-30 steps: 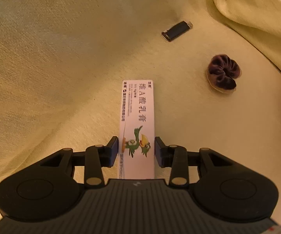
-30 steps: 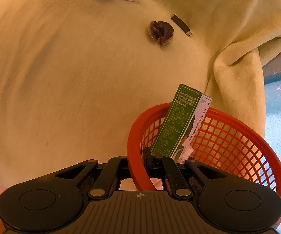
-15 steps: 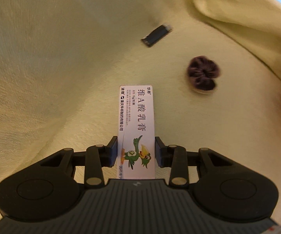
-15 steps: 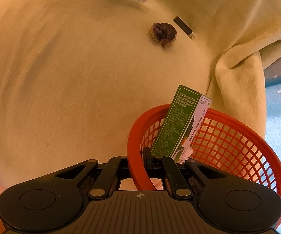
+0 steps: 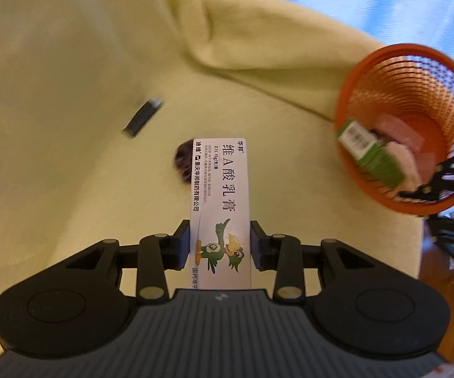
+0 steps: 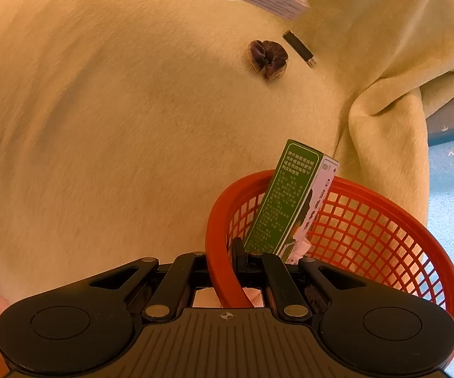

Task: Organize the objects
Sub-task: 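Carry the ointment box with the left tool into the wastebasket and release, then reach the left tool to the brown scrunchie and grasp it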

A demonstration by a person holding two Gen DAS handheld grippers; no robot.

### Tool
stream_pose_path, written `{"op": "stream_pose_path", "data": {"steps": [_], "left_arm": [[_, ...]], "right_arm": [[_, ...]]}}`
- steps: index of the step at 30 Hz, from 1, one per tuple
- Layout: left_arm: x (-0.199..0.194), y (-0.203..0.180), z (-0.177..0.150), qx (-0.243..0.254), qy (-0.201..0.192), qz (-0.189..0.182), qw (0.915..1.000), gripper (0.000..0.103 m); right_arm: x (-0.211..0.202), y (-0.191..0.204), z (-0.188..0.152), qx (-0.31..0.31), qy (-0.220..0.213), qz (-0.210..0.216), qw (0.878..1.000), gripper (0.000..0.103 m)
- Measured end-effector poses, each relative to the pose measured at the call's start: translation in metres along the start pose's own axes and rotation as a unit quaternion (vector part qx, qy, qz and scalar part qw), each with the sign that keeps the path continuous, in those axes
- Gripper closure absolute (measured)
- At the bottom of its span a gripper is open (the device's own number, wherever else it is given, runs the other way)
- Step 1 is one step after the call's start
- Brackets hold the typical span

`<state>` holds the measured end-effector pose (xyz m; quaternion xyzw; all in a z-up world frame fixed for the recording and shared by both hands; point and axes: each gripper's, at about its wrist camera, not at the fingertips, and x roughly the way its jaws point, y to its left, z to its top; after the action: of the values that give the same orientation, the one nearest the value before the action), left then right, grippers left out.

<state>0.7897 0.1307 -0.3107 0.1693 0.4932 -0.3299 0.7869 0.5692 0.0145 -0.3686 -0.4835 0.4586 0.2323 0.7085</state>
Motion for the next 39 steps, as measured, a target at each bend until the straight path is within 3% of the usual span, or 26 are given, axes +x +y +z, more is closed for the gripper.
{"op": "stream_pose_path", "data": {"steps": [7, 14, 19, 22, 25, 31, 35, 39], "left_arm": [[-0.009, -0.043, 0.036, 0.056, -0.012, -0.062, 0.9965, 0.071], [-0.001, -0.094, 0.082, 0.118, -0.014, -0.123, 0.9853, 0.071], [0.009, -0.126, 0.116, 0.110, -0.023, -0.189, 0.9756, 0.070], [0.003, -0.136, 0.128, 0.108, -0.046, -0.204, 0.9719, 0.063], [-0.001, -0.133, 0.126, 0.099, -0.053, -0.194, 0.9746, 0.063], [-0.003, -0.096, 0.101, 0.067, -0.047, -0.128, 0.9885, 0.063], [0.001, -0.061, 0.080, 0.026, -0.043, -0.064, 0.9967, 0.061], [0.007, -0.034, 0.064, 0.001, -0.042, 0.004, 0.9991, 0.057]], "right_arm": [[0.000, 0.003, -0.001, 0.004, 0.000, 0.002, 1.000, 0.102], [-0.002, 0.003, -0.002, 0.011, -0.002, -0.001, 1.000, 0.102], [-0.003, 0.002, -0.005, 0.014, -0.005, -0.003, 1.000, 0.102], [-0.003, 0.002, -0.005, 0.014, -0.007, -0.002, 1.000, 0.102], [-0.003, 0.002, -0.005, 0.018, -0.008, -0.002, 1.000, 0.102], [-0.003, 0.000, -0.005, 0.022, -0.010, -0.003, 1.000, 0.102], [-0.002, -0.001, -0.005, 0.022, -0.011, -0.002, 1.000, 0.102], [-0.003, 0.000, -0.005, 0.020, -0.010, -0.002, 1.000, 0.102]]}}
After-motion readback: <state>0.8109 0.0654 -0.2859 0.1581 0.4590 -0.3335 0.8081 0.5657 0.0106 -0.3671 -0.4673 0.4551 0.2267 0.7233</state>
